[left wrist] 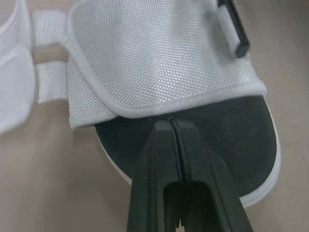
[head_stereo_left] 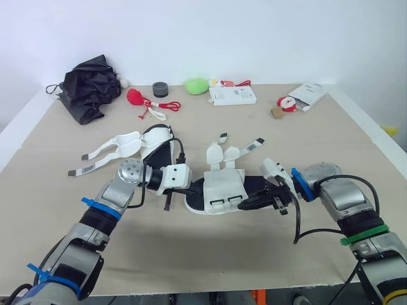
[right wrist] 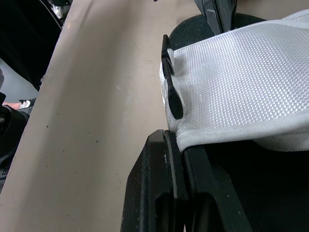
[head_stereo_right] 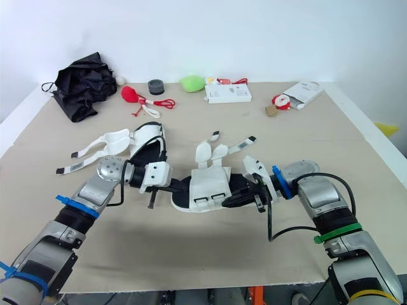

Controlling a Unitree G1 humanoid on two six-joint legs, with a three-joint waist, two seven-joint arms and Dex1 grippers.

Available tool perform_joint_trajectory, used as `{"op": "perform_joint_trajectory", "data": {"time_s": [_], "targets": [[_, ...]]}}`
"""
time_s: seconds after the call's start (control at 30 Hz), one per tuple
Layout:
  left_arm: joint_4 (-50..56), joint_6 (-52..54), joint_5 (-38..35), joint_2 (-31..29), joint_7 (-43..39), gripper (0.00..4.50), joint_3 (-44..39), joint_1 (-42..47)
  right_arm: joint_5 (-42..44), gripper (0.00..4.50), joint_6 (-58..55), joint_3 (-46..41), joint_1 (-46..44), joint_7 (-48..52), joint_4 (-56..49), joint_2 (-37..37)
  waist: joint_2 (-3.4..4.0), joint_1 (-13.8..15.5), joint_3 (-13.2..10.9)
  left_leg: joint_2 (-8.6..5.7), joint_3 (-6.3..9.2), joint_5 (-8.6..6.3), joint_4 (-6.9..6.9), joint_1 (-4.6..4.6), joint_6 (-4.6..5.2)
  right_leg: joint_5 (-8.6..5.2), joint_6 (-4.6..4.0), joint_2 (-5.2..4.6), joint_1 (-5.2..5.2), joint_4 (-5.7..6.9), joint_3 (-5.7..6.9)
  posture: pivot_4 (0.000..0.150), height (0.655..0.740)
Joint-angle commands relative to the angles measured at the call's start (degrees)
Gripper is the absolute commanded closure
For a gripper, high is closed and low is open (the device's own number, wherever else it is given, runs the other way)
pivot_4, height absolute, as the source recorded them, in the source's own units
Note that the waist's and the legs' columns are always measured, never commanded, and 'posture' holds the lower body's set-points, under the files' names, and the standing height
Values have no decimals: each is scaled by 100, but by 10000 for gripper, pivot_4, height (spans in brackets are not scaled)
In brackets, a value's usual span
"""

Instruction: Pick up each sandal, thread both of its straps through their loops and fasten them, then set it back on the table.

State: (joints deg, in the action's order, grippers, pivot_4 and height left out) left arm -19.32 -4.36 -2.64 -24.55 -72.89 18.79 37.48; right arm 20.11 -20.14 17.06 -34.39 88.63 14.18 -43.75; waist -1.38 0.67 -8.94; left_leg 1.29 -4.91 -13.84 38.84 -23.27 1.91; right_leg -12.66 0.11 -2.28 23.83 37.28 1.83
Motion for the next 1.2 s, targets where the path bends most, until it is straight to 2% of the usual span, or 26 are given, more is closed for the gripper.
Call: {"op": "perform_joint_trajectory", "data": {"time_s": [0.03, 0.13, 0.3, 0.4, 0.57, 0.7, 0.87, 1.0, 1.07, 1.1, 1.2], "targets": [[451, 971, -301, 179, -68, 44682, 108, -174, -143, 45000, -36, -61, 70, 38, -16, -56, 0, -1, 0, -2, 0, 0, 0, -1, 0, 0, 0, -1, 0, 0, 0, 1500, 7400], [727, 1317, -439, 139, -149, 44682, 100, -233, -169, 45000, -29, -63, 50, 38, 10, -39, 0, -3, 0, -2, 0, 0, 0, -5, 0, -2, -3, 0, 4, -1, -1, 1500, 7400], [782, 1194, -333, -159, -352, 44682, 187, -333, -204, 45000, -9, -50, 2, -7, 80, 26, 0, -9, 0, -1, 2, -1, -9, -4, 0, -5, -12, 3, 7, -1, -1, 1500, 7400], [274, 415, 174, -371, -243, 44682, 392, -322, -214, 45000, -7, -50, 6, -20, 76, 44, 0, -9, 0, -1, 2, -1, -9, -2, 0, -5, -12, 2, 6, -1, -1, 1500, 7400], [-249, -134, 396, -385, -104, 44682, 512, -278, -247, 45000, 0, -81, -15, -31, 121, 67, -3, -10, 14, 1, 1, -1, -9, 7, 0, -4, -15, 1, 0, -1, -1, 1500, 7400], [-543, -152, 371, -245, 98, 44682, 492, -208, -246, 45000, -21, -112, 3, -47, 83, 59, -3, -9, 24, 1, 1, 2, -9, 21, 3, -9, -23, -2, -12, -1, -1, 1500, 7400], [-493, 270, -86, -154, -259, 44682, 418, -341, -275, 45000, -58, -161, 40, -103, 60, 46, -2, -7, 24, 1, -2, 18, -9, 42, 15, -8, -22, -19, -35, -6, 12, 1500, 7400], [-639, 174, -2, -222, -351, 44682, 495, -340, -303, 45000, -7, -236, 8, -293, 155, 134, -3, -9, 29, 2, -2, 19, -14, 42, 15, -11, -27, -21, -35, -6, 15, 1500, 7400], [-702, 162, 19, -222, -376, 45000, 488, -300, -251, 37387, -40, -297, -31, -291, 204, 156, -2, -13, 33, 2, -3, 19, -21, 42, 15, -12, -32, -21, -34, -9, 15, 1500, 7400], [-738, 138, 30, -225, -395, 45000, 482, -272, -213, 34959, -103, -305, -38, -217, 189, 124, -2, -12, 32, 2, -4, 19, -22, 42, 15, -12, -33, -21, -34, -9, 15, 1500, 7400], [-878, 50, 74, -222, -413, 45000, 473, -163, -180, 21042, -218, -261, 24, 85, 85, -64, -1, -16, 33, 2, -4, 19, -22, 42, 15, -12, -34, -21, -33, -9, 15, 1500, 7400]]}}
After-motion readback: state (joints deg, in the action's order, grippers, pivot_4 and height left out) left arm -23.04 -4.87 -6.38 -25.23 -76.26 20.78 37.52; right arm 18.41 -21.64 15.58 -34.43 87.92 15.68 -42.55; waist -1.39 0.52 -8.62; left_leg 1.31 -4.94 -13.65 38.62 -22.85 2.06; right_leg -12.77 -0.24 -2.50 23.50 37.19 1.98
